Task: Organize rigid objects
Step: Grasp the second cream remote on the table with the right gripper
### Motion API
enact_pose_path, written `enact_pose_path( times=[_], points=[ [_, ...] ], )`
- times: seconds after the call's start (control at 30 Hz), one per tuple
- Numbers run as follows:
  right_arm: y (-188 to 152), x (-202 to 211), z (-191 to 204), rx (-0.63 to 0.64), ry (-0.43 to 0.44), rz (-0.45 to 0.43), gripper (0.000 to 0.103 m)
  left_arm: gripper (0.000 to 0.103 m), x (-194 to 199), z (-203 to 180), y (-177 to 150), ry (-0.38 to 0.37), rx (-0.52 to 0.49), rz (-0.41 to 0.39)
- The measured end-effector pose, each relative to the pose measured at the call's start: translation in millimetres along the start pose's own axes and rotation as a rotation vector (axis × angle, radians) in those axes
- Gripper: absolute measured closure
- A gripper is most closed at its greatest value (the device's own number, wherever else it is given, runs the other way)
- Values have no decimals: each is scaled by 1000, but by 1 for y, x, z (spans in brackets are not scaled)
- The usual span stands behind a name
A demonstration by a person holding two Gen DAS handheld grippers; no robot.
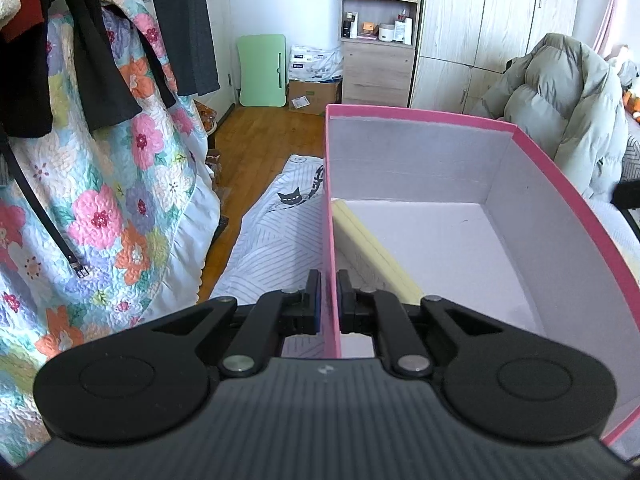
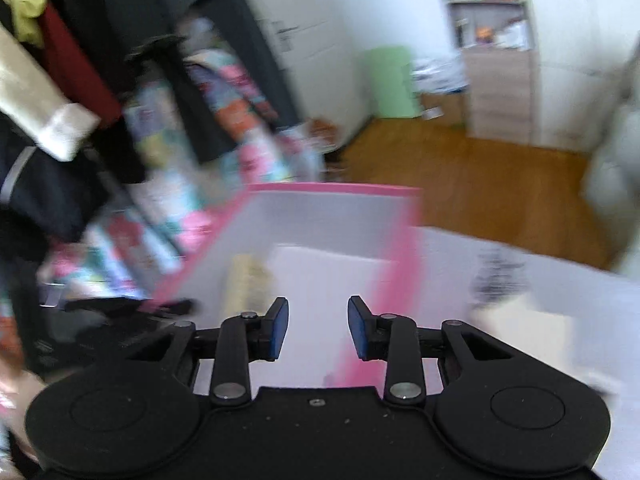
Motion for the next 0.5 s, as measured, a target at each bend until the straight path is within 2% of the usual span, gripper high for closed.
enact_pose_path(
  times=[0.07, 0.1, 0.2, 0.3, 0.37, 0.43, 0.5],
  points=[
    [-15, 5, -23, -2, -80, 29, 62, 96, 0, -1, 0, 3, -8, -1],
    [-23, 5, -29, -2, -98, 45, 62, 96, 0, -2, 0, 4, -13, 0],
    [-38, -1, -49, 13, -144, 87, 53, 96, 0, -4, 0, 14, -29, -4],
    [-43, -16, -58, 151, -264, 102, 45, 96, 0, -6, 0, 21, -34, -5],
    [-42, -27, -65, 243, -327, 110, 34, 96, 0, -6, 0, 19, -35, -5],
    [-37, -43, -70, 306, -358, 126, 31, 96, 1, -7, 1, 14, -34, -6],
    [-30, -58, -73, 343, -351, 152, 31, 96, 1, -8, 1, 14, -31, -5]
  ],
)
Point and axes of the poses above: each gripper's, at about its wrist camera, not at the fingertips, and x roughly against the way its jaws point, z to its left, y to its top, the point moved 6 cm from there along -x, roughly the way its jaws point, and after that the axes turned 7 degrees about z, right-handed, at the moved point
